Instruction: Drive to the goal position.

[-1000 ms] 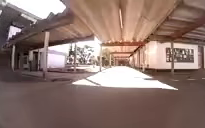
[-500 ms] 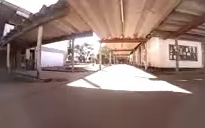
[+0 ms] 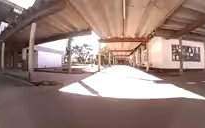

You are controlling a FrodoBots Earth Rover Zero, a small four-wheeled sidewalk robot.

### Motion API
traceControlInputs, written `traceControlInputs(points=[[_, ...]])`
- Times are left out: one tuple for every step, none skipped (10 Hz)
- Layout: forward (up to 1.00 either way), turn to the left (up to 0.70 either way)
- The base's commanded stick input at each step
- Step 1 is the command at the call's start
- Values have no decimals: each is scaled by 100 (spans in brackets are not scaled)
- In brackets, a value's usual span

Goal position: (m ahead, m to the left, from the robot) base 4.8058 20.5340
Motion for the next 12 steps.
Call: traceControlInputs(points=[[100, 1], [100, 1], [100, 1], [100, 1], [100, 1], [100, 1], [100, 1], [100, 1], [100, 24], [100, 30], [100, 39], [100, 40]])
